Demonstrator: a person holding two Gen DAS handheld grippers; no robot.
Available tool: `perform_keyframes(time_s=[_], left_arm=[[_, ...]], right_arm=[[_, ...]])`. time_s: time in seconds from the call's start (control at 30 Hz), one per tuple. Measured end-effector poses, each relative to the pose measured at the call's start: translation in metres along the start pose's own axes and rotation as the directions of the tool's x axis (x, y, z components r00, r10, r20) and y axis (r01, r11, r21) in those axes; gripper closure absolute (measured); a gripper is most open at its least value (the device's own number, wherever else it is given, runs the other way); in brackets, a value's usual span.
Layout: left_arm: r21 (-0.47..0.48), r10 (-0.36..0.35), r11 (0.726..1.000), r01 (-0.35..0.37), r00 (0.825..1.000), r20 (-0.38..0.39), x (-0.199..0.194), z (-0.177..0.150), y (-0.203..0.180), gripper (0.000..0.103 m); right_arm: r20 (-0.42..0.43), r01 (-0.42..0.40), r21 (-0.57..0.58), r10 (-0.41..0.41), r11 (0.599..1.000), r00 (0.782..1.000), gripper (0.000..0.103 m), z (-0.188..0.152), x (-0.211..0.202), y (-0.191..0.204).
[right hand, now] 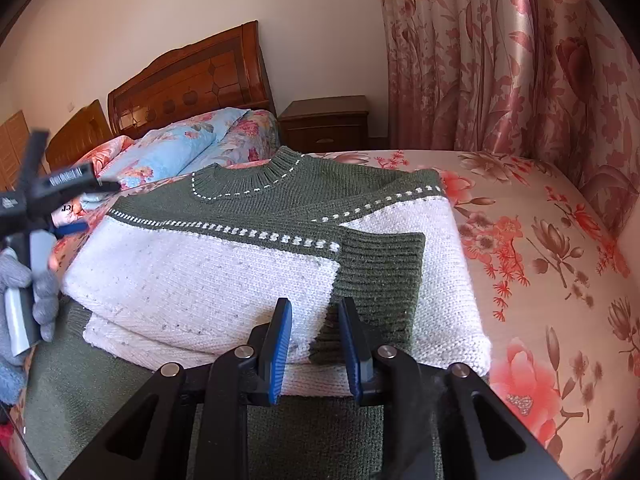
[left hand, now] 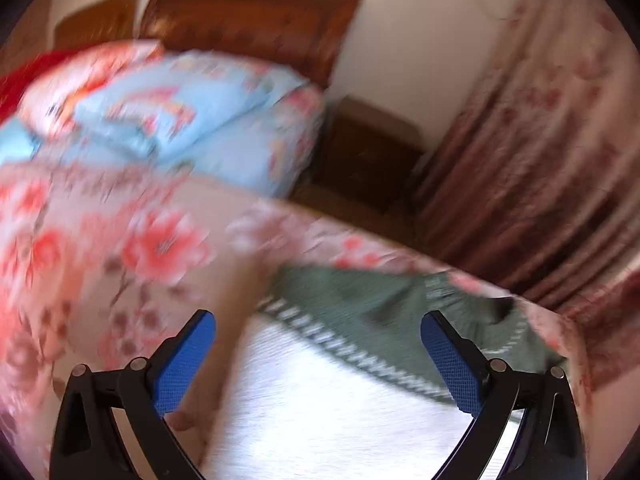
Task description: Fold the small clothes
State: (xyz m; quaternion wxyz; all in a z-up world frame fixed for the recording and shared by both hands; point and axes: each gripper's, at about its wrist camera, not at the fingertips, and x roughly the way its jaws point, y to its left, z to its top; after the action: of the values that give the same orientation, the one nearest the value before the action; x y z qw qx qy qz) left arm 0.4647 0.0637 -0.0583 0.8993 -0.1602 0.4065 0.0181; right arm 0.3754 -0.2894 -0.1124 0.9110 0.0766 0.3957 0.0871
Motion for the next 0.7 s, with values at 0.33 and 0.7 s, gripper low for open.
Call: perform_keyframes(time_s=[0.33,0.7], left_arm=[[0.234,0.112,0.969,-0.076,0.983,-0.146,0.068,-0.012,-0.055,0.0],[0.28,0.209,0.944,-0.174,0.973,-0.1,0.073,-0.018,-0.057,0.0]], right_arm=[[0.001,-0.016,0.011,0.016,1.0,1.0,0.078,0.0,0.0,-0.001],[0.004,-0.037,0.023,0.036,0.999,0.999,0.078,0.0,0.0,-0.003]])
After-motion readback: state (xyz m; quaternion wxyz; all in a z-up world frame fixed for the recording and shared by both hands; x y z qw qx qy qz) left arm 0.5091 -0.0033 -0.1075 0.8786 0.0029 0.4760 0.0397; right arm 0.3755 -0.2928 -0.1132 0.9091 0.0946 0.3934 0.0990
